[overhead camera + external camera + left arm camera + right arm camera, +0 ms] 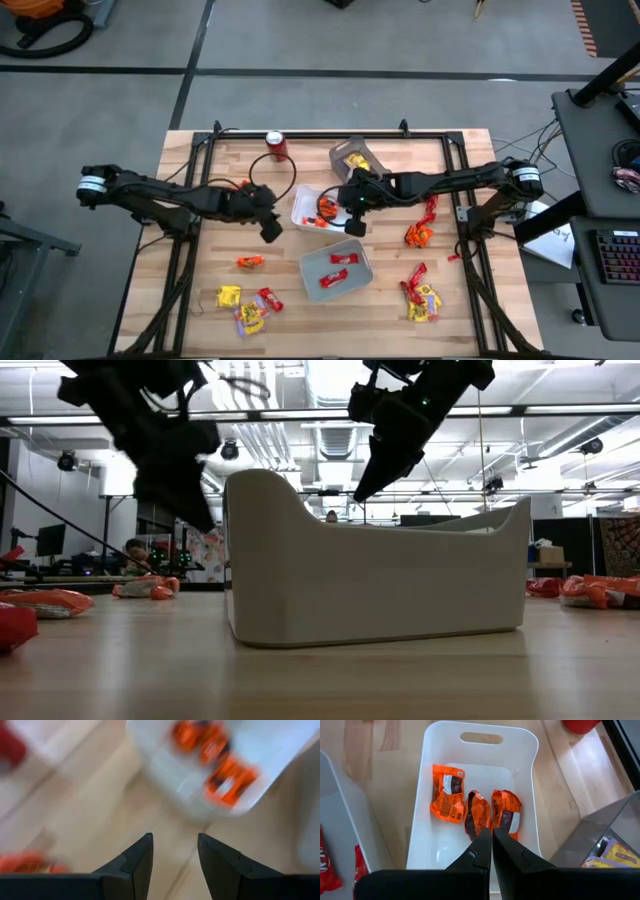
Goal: Sort candy
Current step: Put the red chocolate pack into the gray bin
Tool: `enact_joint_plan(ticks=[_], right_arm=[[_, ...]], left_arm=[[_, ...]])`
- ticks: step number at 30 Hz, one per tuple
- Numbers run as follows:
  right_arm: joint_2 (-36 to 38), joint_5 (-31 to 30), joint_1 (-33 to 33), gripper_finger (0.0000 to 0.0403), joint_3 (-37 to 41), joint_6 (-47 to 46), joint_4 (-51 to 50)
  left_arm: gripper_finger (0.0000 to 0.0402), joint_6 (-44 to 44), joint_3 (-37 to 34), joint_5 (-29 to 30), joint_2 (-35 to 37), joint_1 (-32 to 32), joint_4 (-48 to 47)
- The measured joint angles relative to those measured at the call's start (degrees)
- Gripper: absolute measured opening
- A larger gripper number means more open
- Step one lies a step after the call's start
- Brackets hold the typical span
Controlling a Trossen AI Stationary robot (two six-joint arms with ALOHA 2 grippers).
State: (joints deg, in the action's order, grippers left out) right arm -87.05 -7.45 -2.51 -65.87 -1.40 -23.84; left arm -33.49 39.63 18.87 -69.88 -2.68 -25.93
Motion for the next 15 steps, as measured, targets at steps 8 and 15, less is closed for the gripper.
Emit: enact_joint_plan(ticks=[8, 15], right_arm=[[0.0, 0.4, 0.1, 0.0009, -0.5, -0.2, -1.5], [0.0, 0.4, 0.8, 0.0009, -3.8, -0.8, -7.5]], left_arm=[[0.014, -2.9, 0.0, -18.2, 0.4, -0.3, -7.2], [0.014, -1.7, 0.0, -27.8, 0.4, -4.1, -11.6]])
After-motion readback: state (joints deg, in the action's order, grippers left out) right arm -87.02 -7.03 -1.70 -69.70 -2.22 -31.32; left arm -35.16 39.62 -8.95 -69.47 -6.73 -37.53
